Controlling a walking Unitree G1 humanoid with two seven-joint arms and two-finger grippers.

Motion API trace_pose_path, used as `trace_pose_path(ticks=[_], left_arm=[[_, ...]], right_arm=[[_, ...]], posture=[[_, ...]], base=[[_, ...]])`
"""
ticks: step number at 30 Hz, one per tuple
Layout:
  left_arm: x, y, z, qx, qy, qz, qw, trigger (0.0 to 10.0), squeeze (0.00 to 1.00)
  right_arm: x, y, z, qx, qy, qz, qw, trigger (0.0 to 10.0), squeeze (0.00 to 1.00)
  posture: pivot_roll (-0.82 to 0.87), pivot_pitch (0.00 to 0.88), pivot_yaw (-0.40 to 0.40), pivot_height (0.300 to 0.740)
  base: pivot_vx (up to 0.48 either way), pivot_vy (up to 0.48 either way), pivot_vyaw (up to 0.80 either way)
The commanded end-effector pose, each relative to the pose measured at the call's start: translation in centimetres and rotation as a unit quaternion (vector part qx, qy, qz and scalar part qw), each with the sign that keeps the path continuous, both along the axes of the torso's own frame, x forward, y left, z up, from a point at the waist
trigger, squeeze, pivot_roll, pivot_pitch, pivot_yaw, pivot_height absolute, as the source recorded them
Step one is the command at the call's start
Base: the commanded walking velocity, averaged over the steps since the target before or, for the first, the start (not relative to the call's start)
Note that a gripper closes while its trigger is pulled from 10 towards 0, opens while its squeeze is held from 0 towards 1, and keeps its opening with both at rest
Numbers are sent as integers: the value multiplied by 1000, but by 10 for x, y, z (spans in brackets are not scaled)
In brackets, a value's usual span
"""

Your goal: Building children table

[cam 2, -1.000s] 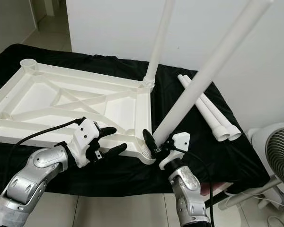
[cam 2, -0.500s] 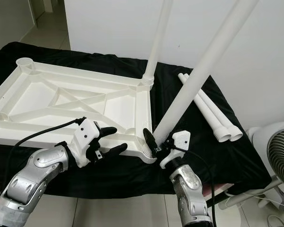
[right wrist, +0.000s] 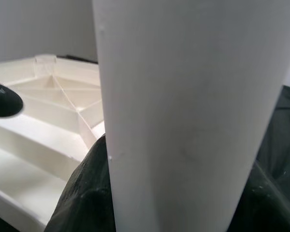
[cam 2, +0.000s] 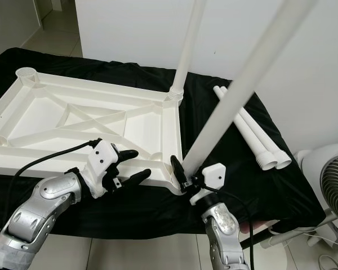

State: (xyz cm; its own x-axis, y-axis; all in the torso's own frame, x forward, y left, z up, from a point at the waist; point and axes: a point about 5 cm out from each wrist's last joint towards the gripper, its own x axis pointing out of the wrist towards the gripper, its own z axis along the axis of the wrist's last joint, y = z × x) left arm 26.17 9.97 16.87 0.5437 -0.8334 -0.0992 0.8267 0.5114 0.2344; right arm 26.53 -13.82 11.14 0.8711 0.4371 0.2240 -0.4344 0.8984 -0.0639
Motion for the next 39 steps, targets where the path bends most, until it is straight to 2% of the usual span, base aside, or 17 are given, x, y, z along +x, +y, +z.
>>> trace_pose_path(ticks=[1, 8, 13, 17, 24, 28, 39], left_arm=[[-1, -4, 2, -3, -2, -12, 1000, 10000, 0], [-1, -5, 2, -4, -3, -10, 1000, 10000, 0], [-2, -5, 2, -5, -4, -8, 1000, 10000, 0], [-1, -5, 2, -5, -4, -8, 1000, 10000, 0], [-1, -6, 3, -5, -6, -11, 1000, 10000, 0], [-1, -5, 2, -5, -5, -11, 1000, 10000, 0], [-1, -5, 2, -5, -5, -7, 1000, 10000, 0]], right_arm=[[-4, -6, -28, -31, 79, -8, 996, 10000, 0], [-2, 0, -28, -39, 90, -10, 995, 10000, 0], [1, 2, -28, -19, 111, -29, 993, 10000, 0], [10, -3, -23, 19, 137, -55, 989, 10000, 0], [12, -4, -20, 45, 153, -56, 986, 10000, 0], [10, -6, -20, 15, 137, -61, 989, 10000, 0], [4, -5, -20, 4, 119, -62, 991, 10000, 0]], posture=[[119, 80, -122, 740], [122, 79, -133, 740], [125, 79, -136, 740], [121, 78, -133, 740], [117, 76, -132, 740], [116, 77, -132, 740], [120, 78, -138, 740]], base=[[0, 0, 0], [0, 0, 0], [0, 0, 0], [0, 0, 0], [0, 0, 0], [0, 0, 0], [0, 0, 0]])
